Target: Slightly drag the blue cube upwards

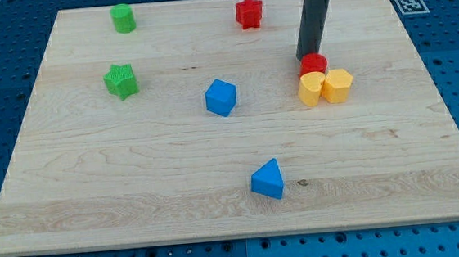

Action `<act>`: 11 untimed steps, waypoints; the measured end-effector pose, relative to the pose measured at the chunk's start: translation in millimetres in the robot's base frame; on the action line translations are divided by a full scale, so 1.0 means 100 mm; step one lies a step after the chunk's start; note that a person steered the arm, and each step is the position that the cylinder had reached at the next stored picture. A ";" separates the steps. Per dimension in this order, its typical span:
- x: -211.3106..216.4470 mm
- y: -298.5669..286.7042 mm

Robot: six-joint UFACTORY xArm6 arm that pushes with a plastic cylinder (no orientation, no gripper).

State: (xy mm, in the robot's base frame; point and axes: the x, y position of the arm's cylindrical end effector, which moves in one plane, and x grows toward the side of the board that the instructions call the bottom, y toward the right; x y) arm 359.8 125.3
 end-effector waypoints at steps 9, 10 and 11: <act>0.17 -1.65; 0.17 -1.84; 0.21 -1.91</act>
State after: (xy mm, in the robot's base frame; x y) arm 381.3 -65.4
